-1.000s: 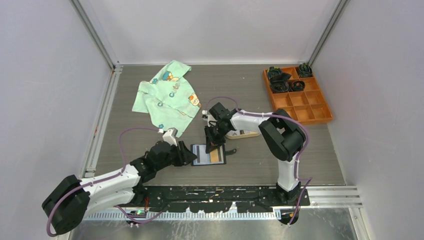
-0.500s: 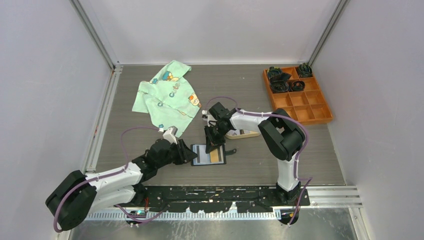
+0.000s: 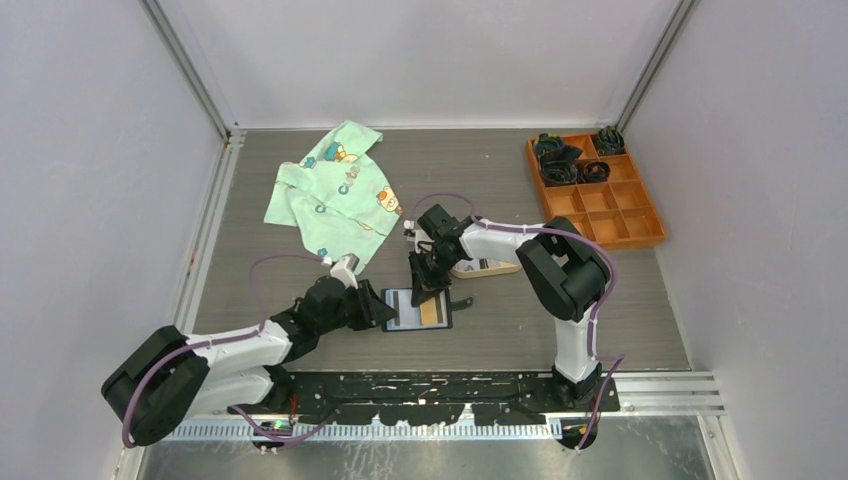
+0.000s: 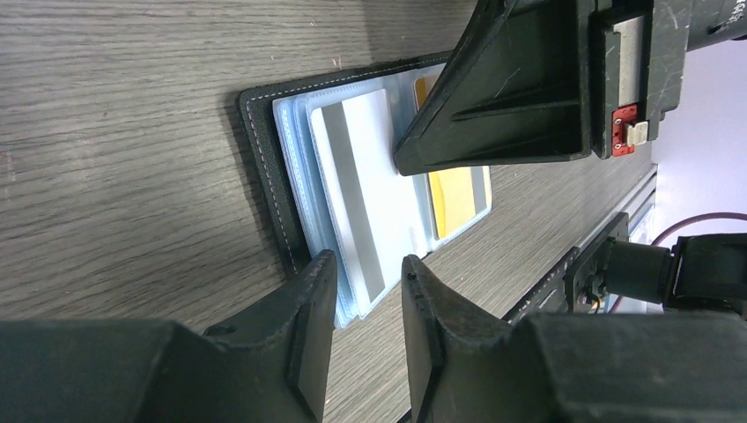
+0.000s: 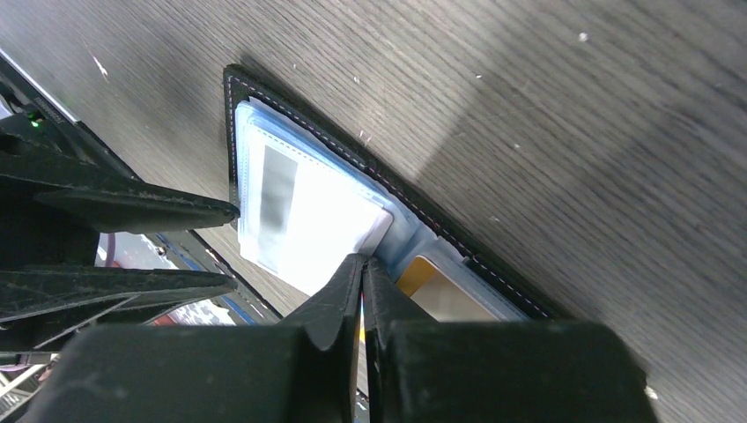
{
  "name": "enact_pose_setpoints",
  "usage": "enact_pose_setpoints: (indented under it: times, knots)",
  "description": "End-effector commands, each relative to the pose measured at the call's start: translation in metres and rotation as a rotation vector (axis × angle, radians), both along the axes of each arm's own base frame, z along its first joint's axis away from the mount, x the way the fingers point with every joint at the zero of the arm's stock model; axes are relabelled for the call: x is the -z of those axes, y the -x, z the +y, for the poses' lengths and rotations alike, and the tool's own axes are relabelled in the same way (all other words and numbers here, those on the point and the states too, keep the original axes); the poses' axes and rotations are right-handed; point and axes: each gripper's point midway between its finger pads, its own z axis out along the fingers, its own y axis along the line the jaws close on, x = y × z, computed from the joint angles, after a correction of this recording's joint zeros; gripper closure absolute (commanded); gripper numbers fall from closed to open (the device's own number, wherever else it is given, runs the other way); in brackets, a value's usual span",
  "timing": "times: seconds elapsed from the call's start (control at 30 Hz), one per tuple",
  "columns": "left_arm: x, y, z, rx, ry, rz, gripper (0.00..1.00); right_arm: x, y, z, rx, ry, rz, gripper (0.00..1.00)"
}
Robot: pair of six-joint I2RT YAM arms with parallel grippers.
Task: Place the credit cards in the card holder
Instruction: Turn over the card slot in the card holder.
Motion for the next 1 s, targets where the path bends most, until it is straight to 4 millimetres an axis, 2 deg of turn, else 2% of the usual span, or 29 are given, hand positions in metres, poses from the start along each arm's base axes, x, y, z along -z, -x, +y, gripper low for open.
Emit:
enact_pose_setpoints:
  times: [0.0,0.23,0.4,0.57,0.73,0.97]
  knots:
    - [-0.020,-0.010,-0.012,0.017,0.067,-0.053,0.66,0.018,-0.007,-0.011,-0.006,0.081,-0.039,0.91]
    - [-0.017,-0.009,-0.016,0.032,0.076,-0.039,0.67,0.018,-0.007,-0.010,-0.008,0.077,-0.036,0.91]
    - [-0.022,-0.008,-0.020,0.047,0.101,-0.044,0.68,0.013,-0.006,-0.008,-0.017,0.059,-0.033,0.90]
    - [-0.027,-0.007,-0.021,0.053,0.113,-0.052,0.68,-0.010,-0.009,0.000,-0.051,-0.010,-0.073,0.84]
    - [-0.028,-0.007,-0.024,0.062,0.119,-0.050,0.68,-0.038,-0.015,-0.002,-0.081,-0.070,-0.138,0.80]
    - [-0.037,-0.010,-0.038,0.099,0.180,-0.061,0.66,-0.084,-0.035,-0.020,-0.101,-0.171,-0.229,0.75]
